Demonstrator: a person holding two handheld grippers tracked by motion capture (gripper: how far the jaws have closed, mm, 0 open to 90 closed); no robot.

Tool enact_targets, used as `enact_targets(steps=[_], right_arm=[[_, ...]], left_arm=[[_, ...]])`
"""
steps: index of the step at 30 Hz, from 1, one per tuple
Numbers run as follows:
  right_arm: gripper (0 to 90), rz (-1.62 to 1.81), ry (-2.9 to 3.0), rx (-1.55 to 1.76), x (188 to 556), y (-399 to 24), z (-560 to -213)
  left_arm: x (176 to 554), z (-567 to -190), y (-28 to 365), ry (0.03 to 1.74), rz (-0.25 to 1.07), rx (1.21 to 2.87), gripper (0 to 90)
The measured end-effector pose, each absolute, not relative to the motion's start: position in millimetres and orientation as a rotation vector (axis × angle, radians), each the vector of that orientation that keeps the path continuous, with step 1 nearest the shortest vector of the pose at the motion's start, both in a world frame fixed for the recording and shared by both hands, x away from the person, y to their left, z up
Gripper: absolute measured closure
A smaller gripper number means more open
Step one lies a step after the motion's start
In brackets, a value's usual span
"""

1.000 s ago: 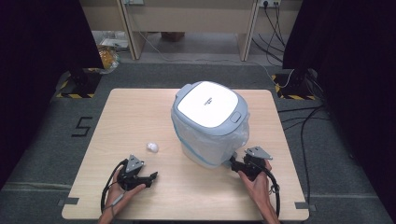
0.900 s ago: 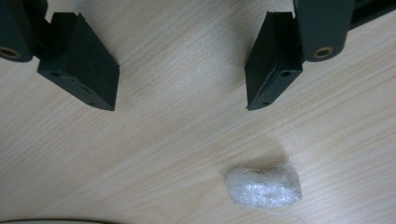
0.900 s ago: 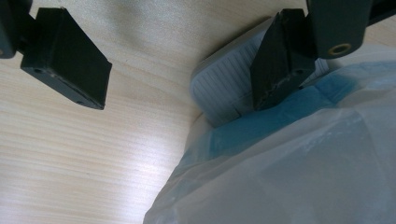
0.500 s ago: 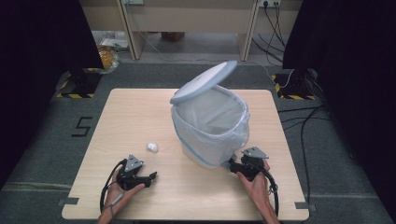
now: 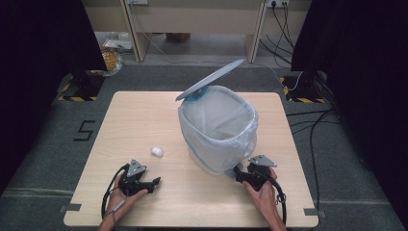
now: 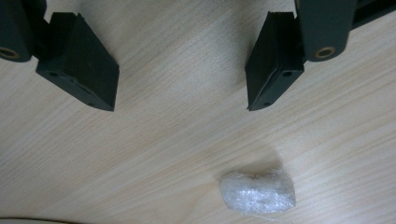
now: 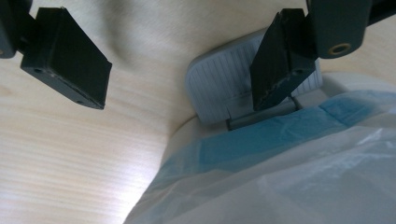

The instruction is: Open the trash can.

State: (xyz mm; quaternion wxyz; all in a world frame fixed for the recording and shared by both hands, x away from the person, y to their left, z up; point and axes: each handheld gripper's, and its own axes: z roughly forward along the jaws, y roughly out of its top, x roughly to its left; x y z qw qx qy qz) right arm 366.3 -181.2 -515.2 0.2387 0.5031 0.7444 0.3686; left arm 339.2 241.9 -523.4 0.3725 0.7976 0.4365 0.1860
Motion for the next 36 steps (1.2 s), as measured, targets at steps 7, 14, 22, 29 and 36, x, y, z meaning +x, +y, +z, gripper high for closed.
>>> enact_targets(steps=[7,14,22,29,36], right_arm=[[20.2,1.004,2.034,1.363,359.7,-175.8,-515.5],[20.2,1.003,2.035,1.369,357.0,-173.7,-515.5],[20.2,1.012,2.039,1.377,356.3,-173.0,-515.5],[20.2,1.018,2.045,1.378,357.0,-173.7,-515.6],[20.2,1.020,2.047,1.375,357.1,-173.8,-515.7]], left_arm=[[340.7,-523.7,246.9,1.113,0.475,2.045,24.4],[346.9,-517.8,255.3,1.129,0.532,2.010,24.5],[359.8,-508.4,255.0,1.126,0.570,1.975,24.6],[373.1,-506.4,251.2,1.128,0.573,1.959,24.8],[388.0,-507.3,241.7,1.124,0.578,1.965,24.9]])
